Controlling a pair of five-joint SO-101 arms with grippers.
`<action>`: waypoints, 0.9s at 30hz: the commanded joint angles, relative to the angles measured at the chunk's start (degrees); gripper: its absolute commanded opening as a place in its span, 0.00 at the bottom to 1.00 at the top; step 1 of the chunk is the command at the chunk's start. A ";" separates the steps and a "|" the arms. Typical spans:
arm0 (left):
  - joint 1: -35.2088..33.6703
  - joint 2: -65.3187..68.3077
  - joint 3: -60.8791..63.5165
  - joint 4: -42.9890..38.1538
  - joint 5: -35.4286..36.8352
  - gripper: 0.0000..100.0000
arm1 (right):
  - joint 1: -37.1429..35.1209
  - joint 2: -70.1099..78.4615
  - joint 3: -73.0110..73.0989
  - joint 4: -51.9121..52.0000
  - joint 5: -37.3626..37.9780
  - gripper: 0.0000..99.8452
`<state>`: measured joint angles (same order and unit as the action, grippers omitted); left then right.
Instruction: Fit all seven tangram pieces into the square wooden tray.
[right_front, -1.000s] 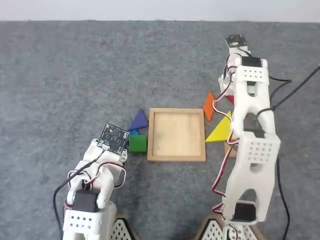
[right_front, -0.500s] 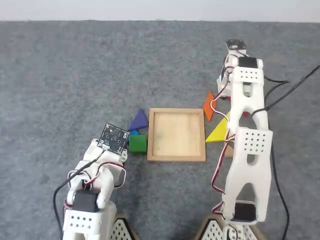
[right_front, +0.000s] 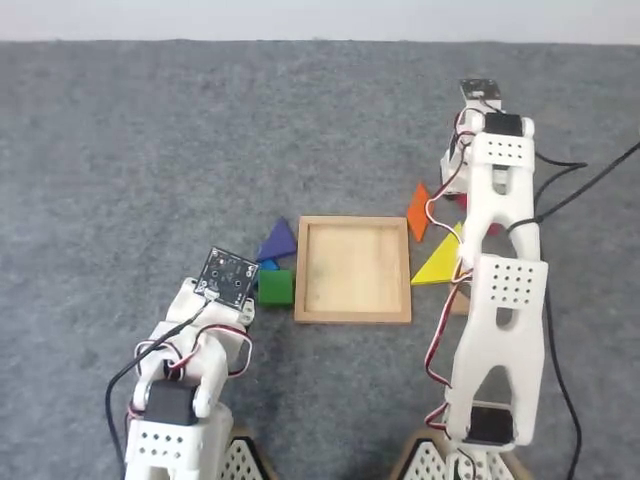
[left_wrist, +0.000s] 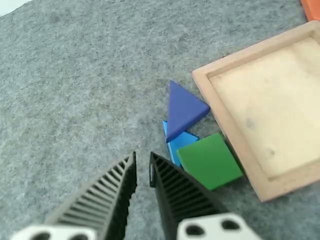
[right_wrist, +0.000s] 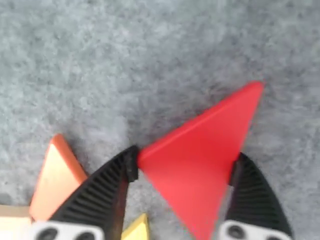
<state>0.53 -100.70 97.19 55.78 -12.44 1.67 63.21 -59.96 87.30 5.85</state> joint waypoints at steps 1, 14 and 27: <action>-0.18 -0.79 -0.48 0.35 0.44 0.05 | 0.66 -0.40 -1.67 2.51 -0.97 0.09; -0.18 -0.79 -0.48 0.35 0.44 0.05 | 0.57 -10.42 -1.76 9.63 -0.97 0.10; -0.18 -0.79 -0.48 0.35 0.44 0.05 | -1.63 -22.20 -1.23 15.34 -0.97 0.10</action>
<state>0.53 -100.70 97.19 55.78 -12.44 1.23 45.45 -60.31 100.31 5.58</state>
